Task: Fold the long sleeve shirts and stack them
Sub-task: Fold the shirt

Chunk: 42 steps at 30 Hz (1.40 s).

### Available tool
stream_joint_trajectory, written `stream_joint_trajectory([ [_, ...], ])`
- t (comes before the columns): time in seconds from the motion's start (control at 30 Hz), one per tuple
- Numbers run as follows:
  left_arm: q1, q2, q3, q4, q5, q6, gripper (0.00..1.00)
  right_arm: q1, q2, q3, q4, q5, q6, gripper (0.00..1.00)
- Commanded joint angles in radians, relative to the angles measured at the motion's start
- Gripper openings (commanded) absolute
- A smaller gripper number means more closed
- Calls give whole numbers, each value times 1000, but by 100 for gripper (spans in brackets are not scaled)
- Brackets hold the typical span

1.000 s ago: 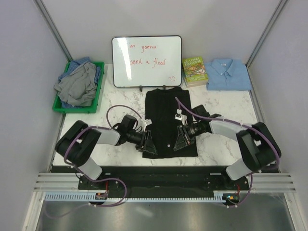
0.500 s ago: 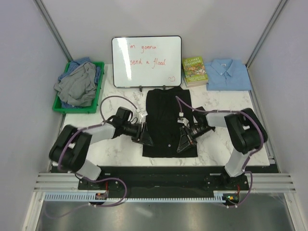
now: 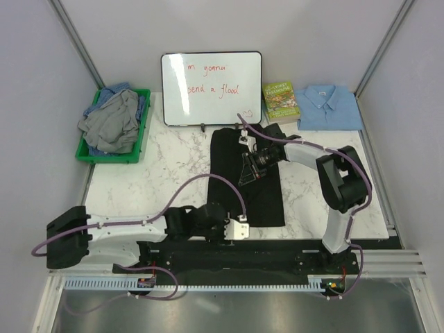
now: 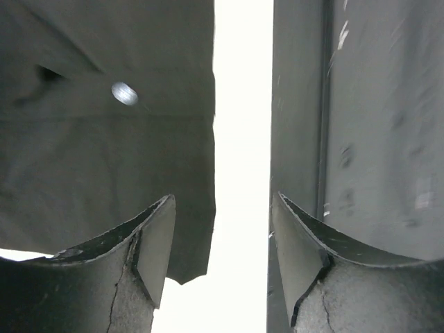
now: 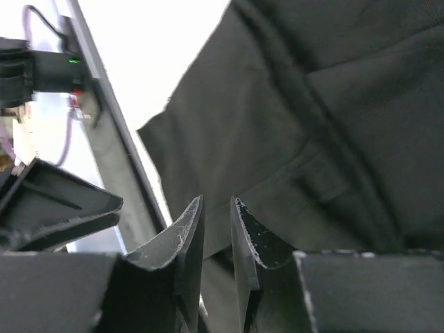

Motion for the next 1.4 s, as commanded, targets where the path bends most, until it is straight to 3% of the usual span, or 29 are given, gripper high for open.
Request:
stream_joint_trajectory([
  [0.0, -115, 73, -1, 87, -280, 115, 66, 25, 86, 64, -14, 65, -70, 27],
  [0.13, -217, 135, -36, 166, -379, 136, 63, 25, 120, 51, -32, 92, -101, 26],
  [0.27, -243, 178, -55, 254, -432, 142, 52, 25, 143, 34, -34, 105, -122, 26],
  [0.43, -240, 198, -44, 317, -454, 103, 52, 22, 155, 22, -34, 108, -138, 26],
  [0.5, -229, 137, -16, 316, -405, 35, 55, 22, 155, 18, -35, 104, -138, 26],
  [0.57, -200, 84, 7, 268, -358, -46, 58, 22, 152, 15, -37, 105, -139, 26],
  [0.67, -162, -15, 50, 214, -224, -196, 72, 22, 151, 14, -37, 105, -141, 26],
  [0.8, -140, -121, 73, 268, -80, -334, 84, 22, 151, 17, -38, 104, -145, 26],
  [0.87, -81, -140, 94, 329, -55, -400, 89, 22, 148, 17, -43, 102, -150, 26],
  [0.9, -41, -138, 118, 347, 9, -512, 92, 22, 148, 17, -43, 102, -151, 26],
  [0.97, 78, -87, 164, 363, 162, -546, 99, 22, 146, 15, -46, 102, -151, 26],
  [1.1, 140, 78, 397, 115, 89, -256, 99, 22, 143, 0, -51, 102, -156, 26],
  [1.17, 202, 128, 441, 63, 144, -141, 99, 22, 140, -3, -51, 102, -158, 26],
  [1.27, 230, 139, 388, -7, 83, 86, 99, 22, 134, -6, -52, 108, -162, 26],
  [1.37, 179, 116, 300, -48, -5, 234, 97, 22, 132, -11, -54, 108, -164, 27],
])
